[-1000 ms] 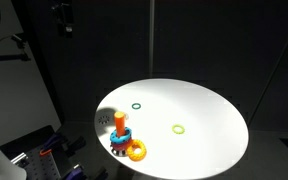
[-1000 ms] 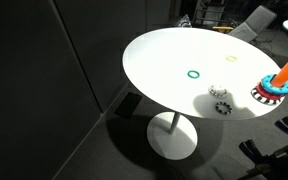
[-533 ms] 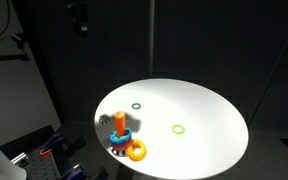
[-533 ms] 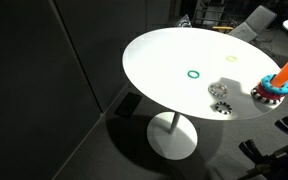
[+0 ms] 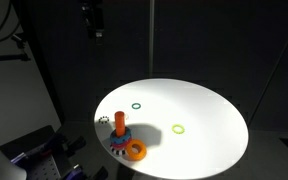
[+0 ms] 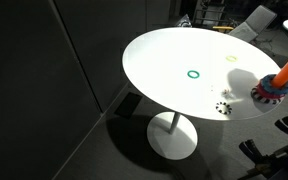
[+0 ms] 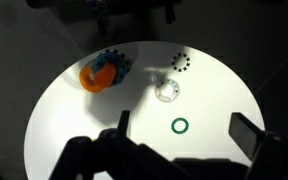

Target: Pick up the orange ring and place it on the stack of rings

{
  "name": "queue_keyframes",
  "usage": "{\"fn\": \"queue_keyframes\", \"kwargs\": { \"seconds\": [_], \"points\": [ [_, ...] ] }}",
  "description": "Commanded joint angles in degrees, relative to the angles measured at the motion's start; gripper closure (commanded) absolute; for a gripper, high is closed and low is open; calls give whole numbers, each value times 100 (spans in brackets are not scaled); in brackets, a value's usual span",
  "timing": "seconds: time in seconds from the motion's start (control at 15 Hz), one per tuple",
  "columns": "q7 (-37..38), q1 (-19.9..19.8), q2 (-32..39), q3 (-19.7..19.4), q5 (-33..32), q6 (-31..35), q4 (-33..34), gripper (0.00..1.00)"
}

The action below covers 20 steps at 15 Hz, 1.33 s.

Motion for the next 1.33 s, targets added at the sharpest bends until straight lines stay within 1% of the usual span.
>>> {"fn": "queue_keyframes", "kwargs": {
  "seconds": [0.0, 0.27, 0.33, 0.4, 0.87, 1.0, 1.27],
  "points": [
    [-577, -22, 334, -185, -68, -28, 213, 0],
    [-1032, -36, 616, -279, -202, 39, 323, 0],
    [-1027, -48, 680, -282, -232, 49, 357, 0],
    [-858, -35, 490, -244, -135, 57, 117, 0],
    [-908, -35, 634, -256, -162, 68, 222, 0],
    [-884, -77, 519, -225, -384, 537, 83, 0],
    [-1022, -170, 549, -347, -668, 1265, -75, 0]
  ]
}}
